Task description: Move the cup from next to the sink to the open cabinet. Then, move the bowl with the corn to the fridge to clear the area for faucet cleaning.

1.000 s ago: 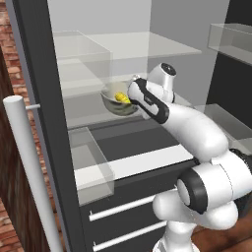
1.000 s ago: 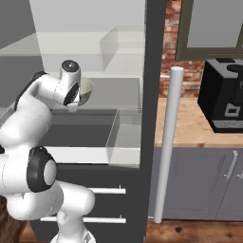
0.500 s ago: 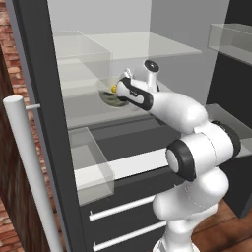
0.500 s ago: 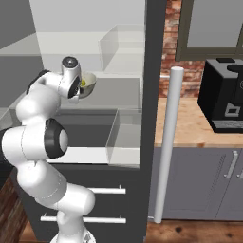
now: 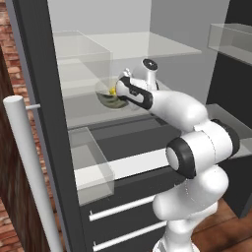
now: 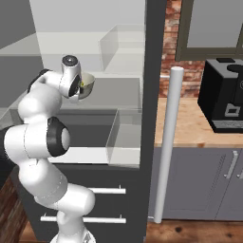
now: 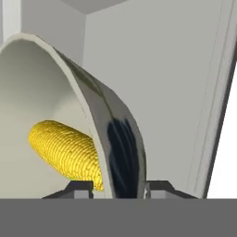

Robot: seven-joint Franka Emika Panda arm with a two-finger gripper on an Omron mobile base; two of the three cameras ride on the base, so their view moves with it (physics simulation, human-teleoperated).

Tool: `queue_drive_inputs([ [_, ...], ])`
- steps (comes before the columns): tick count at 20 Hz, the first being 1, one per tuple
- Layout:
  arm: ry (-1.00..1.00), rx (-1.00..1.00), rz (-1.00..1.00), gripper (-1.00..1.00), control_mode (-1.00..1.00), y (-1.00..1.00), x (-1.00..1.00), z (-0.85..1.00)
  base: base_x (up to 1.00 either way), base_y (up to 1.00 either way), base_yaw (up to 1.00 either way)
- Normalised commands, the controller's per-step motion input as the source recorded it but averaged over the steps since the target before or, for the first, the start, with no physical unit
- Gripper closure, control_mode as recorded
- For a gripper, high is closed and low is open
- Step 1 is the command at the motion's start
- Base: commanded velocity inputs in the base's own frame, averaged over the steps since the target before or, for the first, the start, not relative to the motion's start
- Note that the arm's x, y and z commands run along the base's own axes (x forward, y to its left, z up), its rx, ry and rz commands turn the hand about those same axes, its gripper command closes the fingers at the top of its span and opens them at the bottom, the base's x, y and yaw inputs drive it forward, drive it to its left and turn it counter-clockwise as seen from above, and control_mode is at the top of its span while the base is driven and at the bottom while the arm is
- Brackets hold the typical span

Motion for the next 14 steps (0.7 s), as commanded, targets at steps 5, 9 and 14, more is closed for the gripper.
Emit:
queue_drive_inputs([
  [5,-0.04,0.02,0.0,-1.0,-1.0,-0.06,-0.49,0.26,0.0,0.0,0.0],
  [9,-0.03,0.08,-0.05,-1.0,-1.0,-0.19,-1.0,0.6,0.0,0.0,0.0],
  [14,0.0,0.01,-0.05,-1.0,-1.0,-0.19,-1.0,0.03,0.0,0.0,0.0],
])
